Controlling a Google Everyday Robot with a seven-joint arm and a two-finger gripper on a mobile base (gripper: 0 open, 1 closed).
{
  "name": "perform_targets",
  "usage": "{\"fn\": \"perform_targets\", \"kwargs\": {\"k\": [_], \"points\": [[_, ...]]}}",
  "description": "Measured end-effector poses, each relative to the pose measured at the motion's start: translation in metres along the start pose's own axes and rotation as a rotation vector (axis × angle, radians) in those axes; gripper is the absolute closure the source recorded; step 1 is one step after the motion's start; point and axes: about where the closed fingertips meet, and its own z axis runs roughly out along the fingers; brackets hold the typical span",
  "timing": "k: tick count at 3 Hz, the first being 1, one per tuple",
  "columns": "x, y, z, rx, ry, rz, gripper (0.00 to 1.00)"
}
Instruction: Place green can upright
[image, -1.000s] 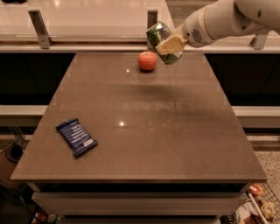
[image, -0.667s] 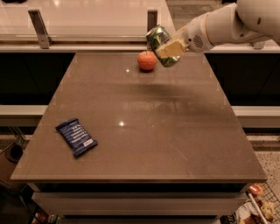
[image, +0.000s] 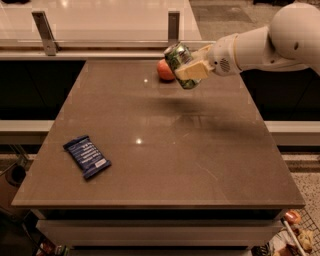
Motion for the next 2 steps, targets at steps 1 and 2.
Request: {"fn": "perform_targets", "kwargs": {"k": [1, 2], "points": [[0.006, 0.018, 0.008, -0.013, -0.052, 0.022, 1.0], [-0.004, 0.031, 0.015, -0.028, -0.105, 0.013, 1.0]]}}
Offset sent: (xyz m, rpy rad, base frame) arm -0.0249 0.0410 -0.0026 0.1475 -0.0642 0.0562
